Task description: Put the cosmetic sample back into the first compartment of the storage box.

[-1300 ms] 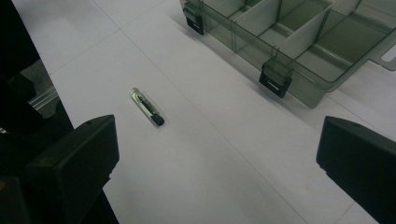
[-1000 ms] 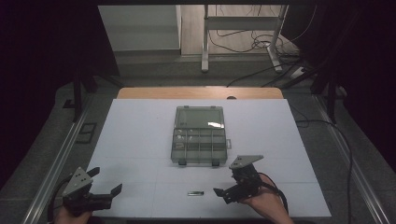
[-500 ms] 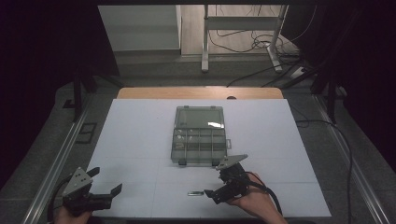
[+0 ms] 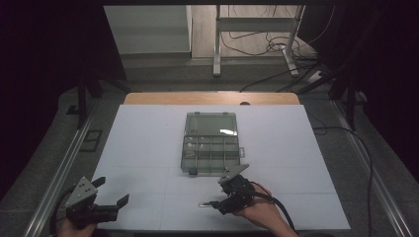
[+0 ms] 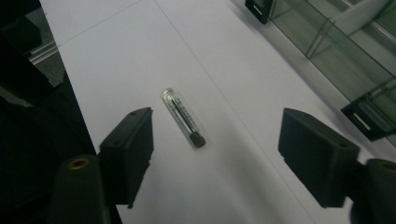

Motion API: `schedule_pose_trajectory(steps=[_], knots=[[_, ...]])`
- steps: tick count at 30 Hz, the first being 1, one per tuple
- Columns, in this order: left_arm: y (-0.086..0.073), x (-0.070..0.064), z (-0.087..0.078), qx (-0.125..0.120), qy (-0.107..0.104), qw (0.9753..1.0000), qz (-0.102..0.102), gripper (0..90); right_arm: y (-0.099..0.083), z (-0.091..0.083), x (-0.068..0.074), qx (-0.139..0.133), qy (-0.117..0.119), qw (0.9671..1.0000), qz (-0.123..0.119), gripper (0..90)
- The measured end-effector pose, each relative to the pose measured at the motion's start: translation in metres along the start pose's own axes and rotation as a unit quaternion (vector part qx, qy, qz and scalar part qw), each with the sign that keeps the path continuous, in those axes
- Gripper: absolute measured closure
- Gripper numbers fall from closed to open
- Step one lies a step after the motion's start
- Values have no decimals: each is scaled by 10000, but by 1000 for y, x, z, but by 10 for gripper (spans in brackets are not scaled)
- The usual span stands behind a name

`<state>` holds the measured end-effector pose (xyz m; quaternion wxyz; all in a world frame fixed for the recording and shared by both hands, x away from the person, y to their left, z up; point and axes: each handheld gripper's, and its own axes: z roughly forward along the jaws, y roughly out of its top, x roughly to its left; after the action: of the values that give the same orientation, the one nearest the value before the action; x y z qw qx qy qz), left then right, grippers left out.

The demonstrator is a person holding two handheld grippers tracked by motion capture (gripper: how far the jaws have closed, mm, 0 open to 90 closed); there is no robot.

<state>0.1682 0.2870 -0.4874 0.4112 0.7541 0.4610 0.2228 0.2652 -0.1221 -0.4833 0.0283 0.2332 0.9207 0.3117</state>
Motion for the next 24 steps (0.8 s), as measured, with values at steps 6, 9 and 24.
schedule_pose_trajectory(steps=[6,9,24], knots=[[0,0,0,-16,-16,10000,-14,12,4,8,2,59,166,9997,-152,409],[0,0,0,-15,-21,10000,-8,11,5,12,3,124,262,9994,-177,453],[0,0,0,-6,-31,10000,36,11,10,34,10,437,392,9969,-532,659]])
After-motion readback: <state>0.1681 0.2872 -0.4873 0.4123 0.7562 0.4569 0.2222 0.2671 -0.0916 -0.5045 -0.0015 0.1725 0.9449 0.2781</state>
